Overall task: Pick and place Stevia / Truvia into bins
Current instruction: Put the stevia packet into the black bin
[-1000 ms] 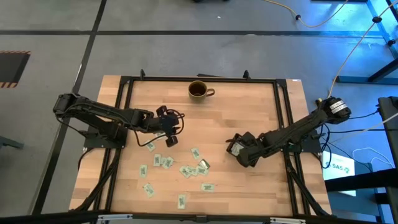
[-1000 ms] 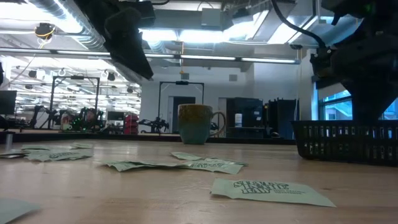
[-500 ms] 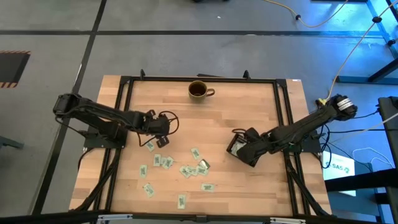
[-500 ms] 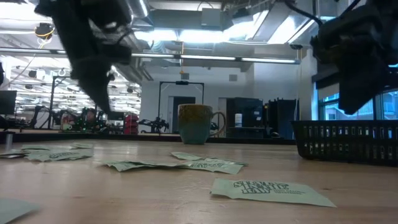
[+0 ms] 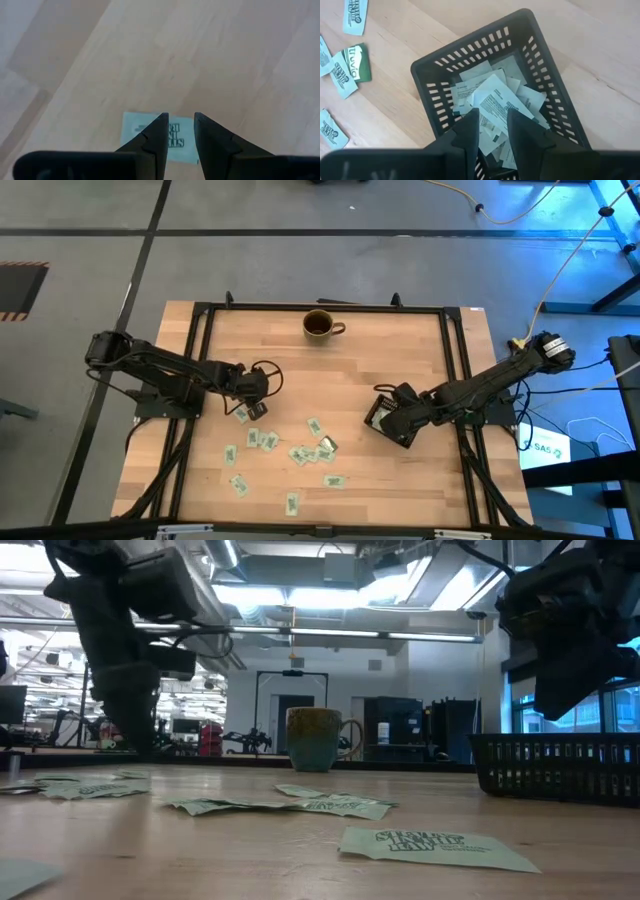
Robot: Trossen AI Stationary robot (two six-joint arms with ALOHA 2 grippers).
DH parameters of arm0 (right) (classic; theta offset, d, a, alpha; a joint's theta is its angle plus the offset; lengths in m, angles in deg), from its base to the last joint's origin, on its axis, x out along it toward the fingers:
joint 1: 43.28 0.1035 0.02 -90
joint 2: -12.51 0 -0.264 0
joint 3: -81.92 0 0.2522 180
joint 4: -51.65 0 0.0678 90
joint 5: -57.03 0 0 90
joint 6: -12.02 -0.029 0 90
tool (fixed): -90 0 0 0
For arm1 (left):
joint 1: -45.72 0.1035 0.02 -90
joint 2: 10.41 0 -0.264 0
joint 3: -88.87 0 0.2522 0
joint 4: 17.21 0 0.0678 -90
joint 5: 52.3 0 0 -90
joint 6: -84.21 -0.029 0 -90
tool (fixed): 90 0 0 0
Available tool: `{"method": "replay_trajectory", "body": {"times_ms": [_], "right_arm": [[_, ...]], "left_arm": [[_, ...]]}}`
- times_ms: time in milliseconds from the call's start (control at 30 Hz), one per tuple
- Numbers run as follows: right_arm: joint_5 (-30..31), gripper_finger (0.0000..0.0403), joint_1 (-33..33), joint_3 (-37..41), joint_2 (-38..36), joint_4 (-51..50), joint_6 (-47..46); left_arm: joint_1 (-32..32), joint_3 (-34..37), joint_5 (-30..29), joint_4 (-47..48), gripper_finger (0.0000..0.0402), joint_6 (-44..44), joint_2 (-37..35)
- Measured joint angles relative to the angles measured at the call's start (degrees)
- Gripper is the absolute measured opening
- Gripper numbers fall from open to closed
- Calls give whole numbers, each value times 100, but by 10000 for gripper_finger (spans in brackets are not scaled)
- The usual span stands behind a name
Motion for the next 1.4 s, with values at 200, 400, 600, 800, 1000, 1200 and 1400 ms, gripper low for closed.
{"method": "replay_trajectory", "body": {"times_ms": [200,400,600,800,1000,1200,1400], "right_arm": [[0,104,0,0,0,-2,2],[0,104,0,0,0,-2,2],[-2,104,0,-2,0,-2,2],[-2,104,0,-4,0,-2,2],[-2,104,0,-4,0,-2,2],[-7,104,0,-4,0,12,6],[-17,104,2,-4,0,919,823]], "left_arm": [[-1,235,20,30,86,81,0],[-1,277,122,9,86,91,124],[5,235,303,-123,86,91,490],[1,232,318,-438,72,147,610],[1,257,395,-642,21,176,610],[-1,167,511,-579,6,174,507],[-11,-379,821,-640,6,-328,211]]}}
